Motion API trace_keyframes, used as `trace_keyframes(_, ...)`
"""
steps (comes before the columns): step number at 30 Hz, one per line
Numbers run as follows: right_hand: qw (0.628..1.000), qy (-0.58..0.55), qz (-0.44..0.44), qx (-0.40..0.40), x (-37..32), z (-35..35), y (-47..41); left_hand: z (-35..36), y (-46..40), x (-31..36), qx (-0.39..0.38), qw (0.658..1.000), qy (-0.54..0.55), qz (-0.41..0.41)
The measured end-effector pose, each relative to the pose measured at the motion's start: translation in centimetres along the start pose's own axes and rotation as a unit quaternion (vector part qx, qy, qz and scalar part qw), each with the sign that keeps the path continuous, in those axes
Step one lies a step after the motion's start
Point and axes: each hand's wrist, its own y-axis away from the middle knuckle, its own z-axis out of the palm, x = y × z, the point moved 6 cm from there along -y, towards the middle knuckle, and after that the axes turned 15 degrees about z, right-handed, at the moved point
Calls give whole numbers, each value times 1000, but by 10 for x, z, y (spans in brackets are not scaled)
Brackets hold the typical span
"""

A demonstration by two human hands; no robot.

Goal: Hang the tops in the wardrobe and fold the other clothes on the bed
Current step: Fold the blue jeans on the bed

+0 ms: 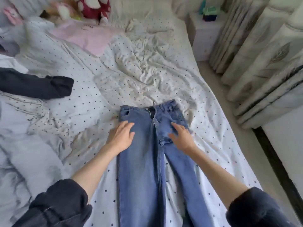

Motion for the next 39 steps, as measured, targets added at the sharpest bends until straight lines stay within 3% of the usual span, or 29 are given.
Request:
trace_keyframes(4, 991, 127, 34, 0, 41, 43, 5, 78, 40, -15, -117, 988, -96, 9)
trace_keyframes(10, 986, 154, 12, 63, 55, 79, 59, 106, 93, 4, -64, 989, -125, 39)
trace_keyframes(14, 994, 107, 10, 18, 58, 127, 121, 111, 144, 30, -9, 990, -125, 65)
trace_keyframes(17, 996, 74, 27, -30, 72, 166, 168, 129, 187, 39, -19, 990, -123, 68)
trace_keyframes(22, 994, 42, 104, 18, 116, 206, 248, 168, 266, 45, -61, 988, -108, 87)
trace_keyframes(26, 977, -49, 197, 59, 138, 219, 295, 198, 323, 48, -120, 982, -101, 109)
trace_keyframes(31, 944, -150, 293, 2, 139, 240, 337, 199, 371, 53, -155, 983, -65, 74)
trace_keyframes(35, 919, -210, 327, -61, 140, 255, 360, 200, 405, 60, -247, 969, -4, 10)
trace_keyframes(39, 918, -229, 315, -77, 155, 255, 377, 217, 444, 100, -323, 941, -53, 88)
